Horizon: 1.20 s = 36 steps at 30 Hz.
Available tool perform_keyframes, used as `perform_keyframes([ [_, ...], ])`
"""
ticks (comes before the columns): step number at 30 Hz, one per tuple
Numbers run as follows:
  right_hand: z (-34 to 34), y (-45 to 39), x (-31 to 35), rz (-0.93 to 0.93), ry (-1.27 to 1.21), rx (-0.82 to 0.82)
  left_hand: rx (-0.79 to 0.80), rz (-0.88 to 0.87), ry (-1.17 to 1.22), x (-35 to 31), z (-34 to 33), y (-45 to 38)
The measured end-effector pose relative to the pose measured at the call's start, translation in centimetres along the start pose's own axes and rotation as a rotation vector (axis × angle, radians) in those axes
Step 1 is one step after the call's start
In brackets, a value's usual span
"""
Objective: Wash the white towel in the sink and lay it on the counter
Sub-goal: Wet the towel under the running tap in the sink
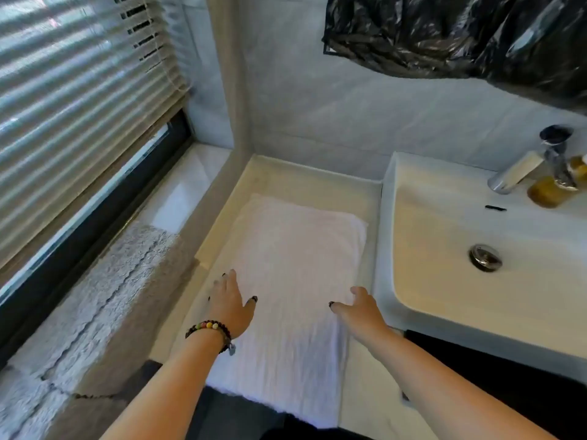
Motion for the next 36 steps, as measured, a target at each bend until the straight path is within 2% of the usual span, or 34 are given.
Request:
perform_keyframes([
  [4,-1.5,-2.0,-1.7,-0.183,-0.052,-0.068,-0.030,0.165,-0.094,2.9,-0.3,0.0],
  [10,-3.7,-2.9,-2.7,-0.323,-0.130,-0.131,-0.170,0.294,0.061,4.6,-0.9,-0.2],
  [14,-4.9,-2.8,-3.0,-0.396,-0.325,0.005,-0.238,0.374,0.085,6.3,-0.7,0.0],
  [17,-5.8,-1.6,-2.9,-0.381,-0.281,0.170,-0.178,0.421,0.265,7.5,-1.0,0.5],
  [19,-6.2,-0.7,-2.5,-0.306,-0.255,0.245,-0.083,0.350,0.269,7.6,-1.1,0.5],
  [21,-6.0,-0.5,-2.3,-0.198,-0.241,0.244,-0.072,0.279,0.269,7.0,-0.4,1.0],
  [24,-5.1,0.4,-2.0,-0.085,-0.162,0.234,-0.159,0.184,0.397,5.3,0.8,2.6],
  [28,-3.1,2.3,-1.5,0.100,-0.101,0.221,-0.227,-0.041,0.582,0.8,3.3,5.4],
  [33,0.7,5.2,1.1,0.347,-0.193,0.116,-0.387,-0.263,0.627,-5.7,6.4,7.3],
  [36,4.3,7.1,2.7,0.462,-0.263,0.036,-0.424,-0.403,0.664,-10.7,8.2,9.1],
])
Point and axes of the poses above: each hand's wrist, its own y-axis away from the middle knuckle, its own z-axis out of the back of the hand, x = y × z, the point moved 3 cm from there along -y, towards the middle knuckle, and after that the axes turned 8 degrees about -z, right-handed, at the moved point
